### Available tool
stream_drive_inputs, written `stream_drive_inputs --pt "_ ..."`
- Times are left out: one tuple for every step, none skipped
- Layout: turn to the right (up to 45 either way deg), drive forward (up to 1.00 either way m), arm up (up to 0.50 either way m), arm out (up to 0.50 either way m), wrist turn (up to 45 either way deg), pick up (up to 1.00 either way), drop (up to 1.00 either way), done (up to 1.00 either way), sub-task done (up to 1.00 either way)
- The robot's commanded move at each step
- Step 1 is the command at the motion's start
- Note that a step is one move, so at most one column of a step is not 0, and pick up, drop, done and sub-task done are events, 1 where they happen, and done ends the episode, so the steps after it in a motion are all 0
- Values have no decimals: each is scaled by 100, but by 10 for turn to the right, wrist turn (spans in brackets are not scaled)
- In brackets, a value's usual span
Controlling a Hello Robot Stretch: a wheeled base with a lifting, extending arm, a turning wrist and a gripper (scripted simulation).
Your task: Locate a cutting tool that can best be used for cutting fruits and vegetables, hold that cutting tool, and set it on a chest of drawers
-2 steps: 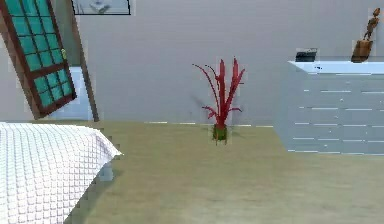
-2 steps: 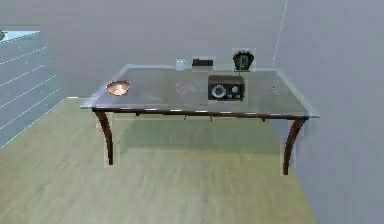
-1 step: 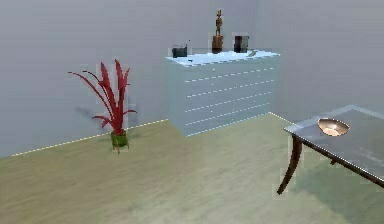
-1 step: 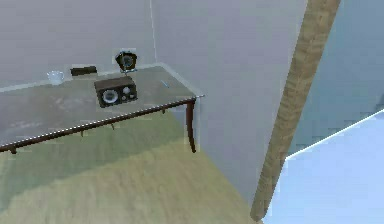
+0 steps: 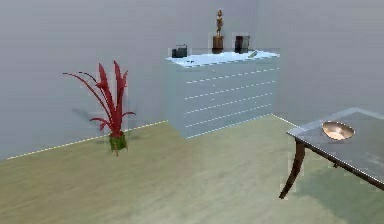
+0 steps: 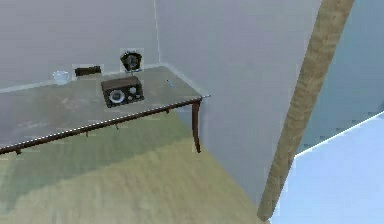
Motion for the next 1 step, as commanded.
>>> stream_drive_inputs --pt "450 0 0 0 0 0 0 0 0"
